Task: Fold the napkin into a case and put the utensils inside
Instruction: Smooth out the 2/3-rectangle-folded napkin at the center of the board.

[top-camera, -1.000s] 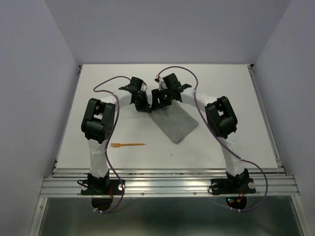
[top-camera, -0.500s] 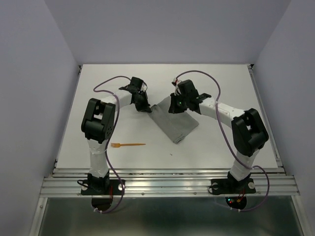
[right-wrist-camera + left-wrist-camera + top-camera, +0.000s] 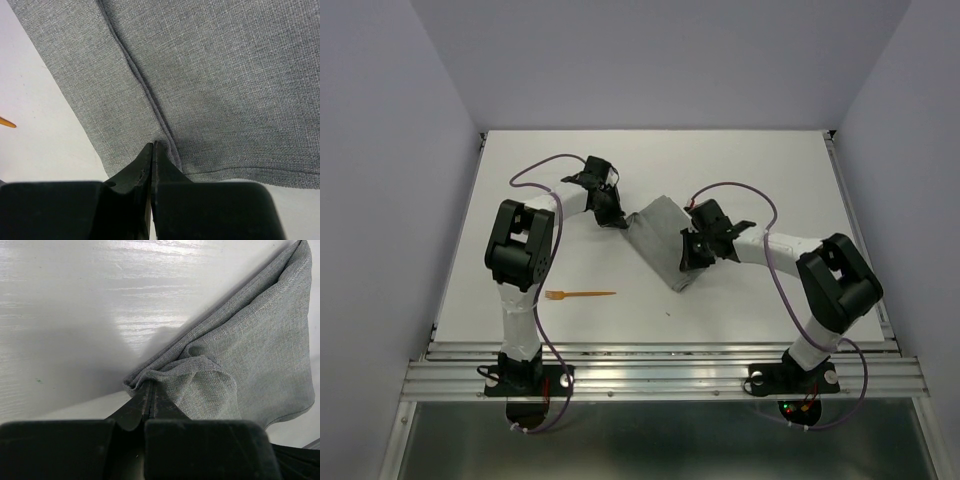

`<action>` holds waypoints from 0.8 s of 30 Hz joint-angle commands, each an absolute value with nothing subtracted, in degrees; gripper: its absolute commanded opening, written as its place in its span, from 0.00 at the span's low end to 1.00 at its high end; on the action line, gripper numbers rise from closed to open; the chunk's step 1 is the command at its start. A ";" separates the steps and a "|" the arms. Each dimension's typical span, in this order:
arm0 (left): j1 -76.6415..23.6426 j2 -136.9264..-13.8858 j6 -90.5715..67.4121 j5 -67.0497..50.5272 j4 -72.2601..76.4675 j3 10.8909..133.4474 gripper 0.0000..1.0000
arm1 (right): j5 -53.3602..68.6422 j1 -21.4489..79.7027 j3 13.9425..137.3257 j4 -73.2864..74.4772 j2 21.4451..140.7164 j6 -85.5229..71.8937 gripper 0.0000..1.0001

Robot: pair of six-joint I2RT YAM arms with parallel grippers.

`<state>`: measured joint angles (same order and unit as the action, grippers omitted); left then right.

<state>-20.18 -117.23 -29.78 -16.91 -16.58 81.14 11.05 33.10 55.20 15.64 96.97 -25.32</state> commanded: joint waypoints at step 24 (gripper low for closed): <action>-21.36 -112.15 -27.25 -14.94 -21.09 83.67 0.00 | 1.24 39.90 79.80 15.20 114.87 -26.98 0.01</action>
<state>-21.06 -116.16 -28.51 -15.75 -19.73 81.78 8.01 39.79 75.44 13.76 114.39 -27.24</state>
